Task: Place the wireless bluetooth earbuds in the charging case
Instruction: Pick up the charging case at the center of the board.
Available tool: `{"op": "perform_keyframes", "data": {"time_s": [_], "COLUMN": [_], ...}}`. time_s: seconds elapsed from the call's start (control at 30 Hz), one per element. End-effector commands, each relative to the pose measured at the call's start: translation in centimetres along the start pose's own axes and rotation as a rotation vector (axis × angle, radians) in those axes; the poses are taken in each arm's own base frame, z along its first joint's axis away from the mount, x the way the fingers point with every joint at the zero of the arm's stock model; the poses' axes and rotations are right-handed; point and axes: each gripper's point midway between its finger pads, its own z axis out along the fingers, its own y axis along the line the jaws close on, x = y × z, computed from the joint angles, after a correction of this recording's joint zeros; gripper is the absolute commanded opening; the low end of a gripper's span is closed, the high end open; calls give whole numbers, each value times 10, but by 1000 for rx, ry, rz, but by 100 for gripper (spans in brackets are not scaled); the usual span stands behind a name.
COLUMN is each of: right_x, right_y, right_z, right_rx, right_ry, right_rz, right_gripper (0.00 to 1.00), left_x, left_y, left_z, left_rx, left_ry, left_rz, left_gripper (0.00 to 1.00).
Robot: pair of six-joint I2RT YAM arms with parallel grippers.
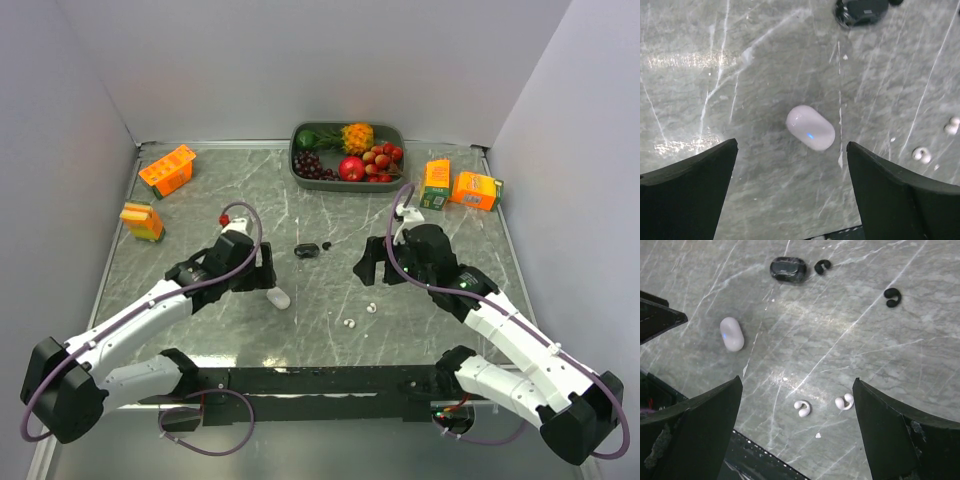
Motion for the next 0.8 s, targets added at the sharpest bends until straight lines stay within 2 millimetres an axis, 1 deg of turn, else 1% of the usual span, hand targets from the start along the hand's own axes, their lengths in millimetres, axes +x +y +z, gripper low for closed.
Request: {"op": "perform_keyframes", "data": {"time_s": [0.0, 0.03, 0.07, 0.1, 0.13, 0.17, 0.2, 0.33, 0.37, 0.47, 0.53, 0.57, 0.6, 0.63, 0.67, 0.7, 0.77], "right_x": [-7, -4, -3, -1, -1, 1, 3, 7, 8, 7, 8, 9, 11, 10, 11, 13, 12], "right_y": [19, 19, 20, 20, 21, 21, 20, 18, 18, 17, 17, 17, 17, 18, 19, 19, 23], "right_z": [-6, -6, -6, -6, -6, -6, -6, -6, -6, -10, -11, -11, -10, -11, -11, -11, -12], "right_rx": [-70, -73, -77, -79, -79, -78, -76, -68, -66, -60, -64, -66, -68, -72, -79, -83, -100], "right_ry": [4, 10, 14, 16, 18, 21, 20, 33, 36, 29, 23, 24, 28, 23, 25, 29, 26], "right_rz": [-41, -51, -57, -61, -65, -69, -74, -80, -83, -96, -98, -96, -95, -92, -91, -88, -91], "right_gripper": [99, 99, 100, 100, 100, 99, 100, 99, 100, 99, 100, 99, 100, 100, 100, 99, 100], "left_x": [-13, -10, -6, -1, 6, 6, 11, 7, 3, 4, 8, 10, 16, 20, 29, 21, 20], "left_y": [-23, -28, -28, -32, -30, -28, -30, -40, -44, -46, -47, -48, -63, -71, -75, -85, -85], "left_z": [-16, -16, -14, -9, -7, -4, -1, -1, -1, -2, -2, -3, -9, -12, -14, -23, -25], "left_rx": [91, 108, 101, 90, 70, 33, 17, 44, 60, 76, 86, 103, 195, 256, 301, 359, 372], "left_ry": [-15, 6, 30, 65, 98, 98, 119, 85, 63, 60, 71, 73, 76, 71, 66, 6, -26], "left_rz": [165, 188, 218, 249, 276, 290, 306, 283, 270, 285, 310, 337, 359, 382, 421, 421, 424], "left_gripper": [96, 96, 96, 96, 96, 96, 96, 96, 96, 96, 96, 96, 96, 96, 96, 96, 96]}}
